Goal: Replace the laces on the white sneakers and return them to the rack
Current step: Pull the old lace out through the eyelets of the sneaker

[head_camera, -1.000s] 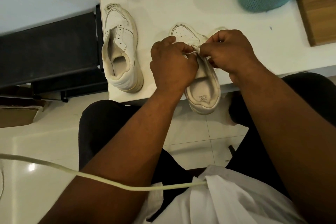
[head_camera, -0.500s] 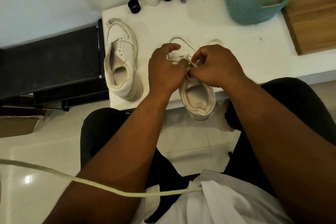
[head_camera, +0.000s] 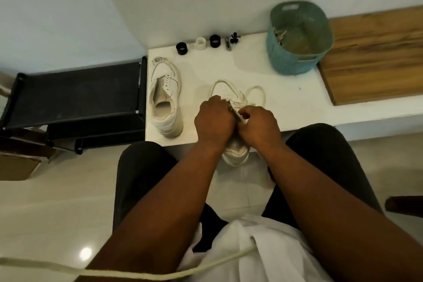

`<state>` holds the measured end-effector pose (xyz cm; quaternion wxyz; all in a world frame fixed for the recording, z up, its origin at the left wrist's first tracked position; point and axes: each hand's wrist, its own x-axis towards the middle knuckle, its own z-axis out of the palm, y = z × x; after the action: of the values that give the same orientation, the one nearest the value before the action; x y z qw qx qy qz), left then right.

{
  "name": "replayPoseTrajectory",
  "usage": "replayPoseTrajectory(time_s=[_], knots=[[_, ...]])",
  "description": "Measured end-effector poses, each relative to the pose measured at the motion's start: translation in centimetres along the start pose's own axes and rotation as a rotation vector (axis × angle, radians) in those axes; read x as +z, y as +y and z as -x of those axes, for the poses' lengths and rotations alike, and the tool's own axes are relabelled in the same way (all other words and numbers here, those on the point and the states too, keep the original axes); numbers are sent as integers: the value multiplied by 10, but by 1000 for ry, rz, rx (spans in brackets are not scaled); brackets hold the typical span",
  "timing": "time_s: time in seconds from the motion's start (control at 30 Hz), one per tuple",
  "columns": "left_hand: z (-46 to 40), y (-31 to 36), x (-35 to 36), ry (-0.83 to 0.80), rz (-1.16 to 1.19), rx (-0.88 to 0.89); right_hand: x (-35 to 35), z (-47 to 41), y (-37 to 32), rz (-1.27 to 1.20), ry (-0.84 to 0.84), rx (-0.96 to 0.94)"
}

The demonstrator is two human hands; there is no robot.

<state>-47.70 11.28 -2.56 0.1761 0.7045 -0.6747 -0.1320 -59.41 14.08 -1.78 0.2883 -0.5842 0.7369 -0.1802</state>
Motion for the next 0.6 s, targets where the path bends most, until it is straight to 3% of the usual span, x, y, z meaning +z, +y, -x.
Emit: replayPoseTrajectory(time_s=[0.17, 0.3, 0.47, 0.6], knots=[[7, -6, -3, -30, 308, -156, -3, 5, -7, 3, -9, 58], [4, -9, -17, -224, 478, -243, -3, 16, -6, 11, 14, 94], [16, -3, -26, -313, 390, -205, -7, 21, -3, 8, -43, 99], [27, -1, -23, -198, 193, -56, -6, 20, 2, -7, -31, 67]])
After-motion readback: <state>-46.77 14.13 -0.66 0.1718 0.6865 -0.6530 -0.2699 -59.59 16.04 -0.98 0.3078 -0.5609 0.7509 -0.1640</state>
